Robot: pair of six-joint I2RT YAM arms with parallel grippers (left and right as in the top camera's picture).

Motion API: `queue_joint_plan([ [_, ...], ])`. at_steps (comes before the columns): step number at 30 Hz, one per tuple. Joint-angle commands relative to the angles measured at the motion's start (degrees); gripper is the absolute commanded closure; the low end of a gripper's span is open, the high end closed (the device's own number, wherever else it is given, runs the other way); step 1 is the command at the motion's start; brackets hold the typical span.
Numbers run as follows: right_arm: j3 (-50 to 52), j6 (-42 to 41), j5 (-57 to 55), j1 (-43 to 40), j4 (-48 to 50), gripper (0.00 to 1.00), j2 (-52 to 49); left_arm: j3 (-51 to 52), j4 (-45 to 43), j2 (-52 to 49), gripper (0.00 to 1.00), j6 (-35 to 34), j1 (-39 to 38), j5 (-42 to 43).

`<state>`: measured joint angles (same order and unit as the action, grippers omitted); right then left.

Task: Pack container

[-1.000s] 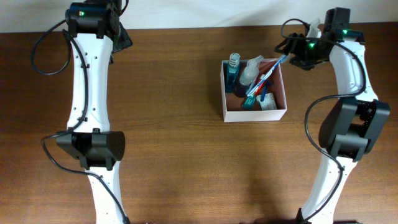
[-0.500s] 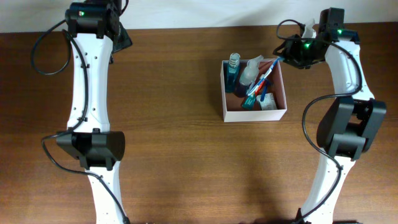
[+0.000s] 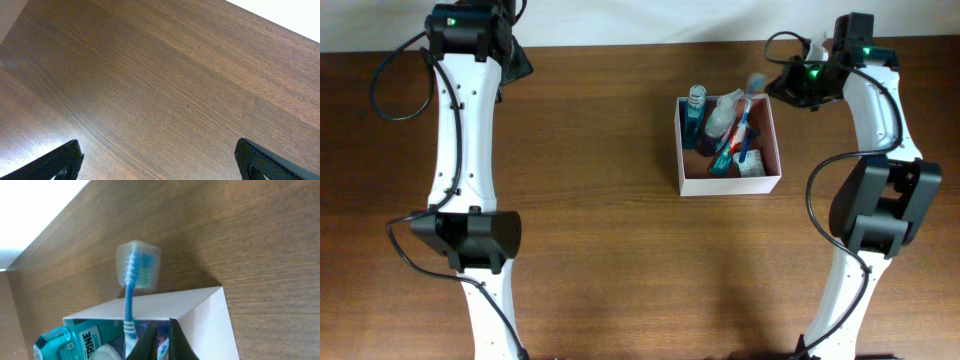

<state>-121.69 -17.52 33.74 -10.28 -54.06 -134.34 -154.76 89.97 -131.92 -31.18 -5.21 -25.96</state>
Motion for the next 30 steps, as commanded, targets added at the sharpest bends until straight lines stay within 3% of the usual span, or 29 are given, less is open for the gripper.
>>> queue_joint_plan([
  [1,0.0,0.5,0.1,0.1,-1.3,0.95,-1.2,0.1,0.1,-0.6,0.01,-0.7,0.1,-0.8],
  [12,-0.2,-0.6,0.9,0.1,-3.1,0.90,-1.0,0.1,0.1,-0.6,0.01,-0.7,0.1,-0.8],
  [22,-5.5,-1.0,10.7,-0.5,-4.5,0.90,-1.0,0.1,0.1,-0.6,0.01,-0.7,0.1,-0.8],
  [26,-6.0,1.1,8.3,0.2,-10.2,0.94,-1.0,0.1,0.1,-0.6,0.01,-0.7,0.1,-0.8],
  [30,-6.0,2.3,-3.0,2.1,-15.1,0.96,-1.0,0.1,0.1,-0.6,0.01,-0.7,0.1,-0.8],
])
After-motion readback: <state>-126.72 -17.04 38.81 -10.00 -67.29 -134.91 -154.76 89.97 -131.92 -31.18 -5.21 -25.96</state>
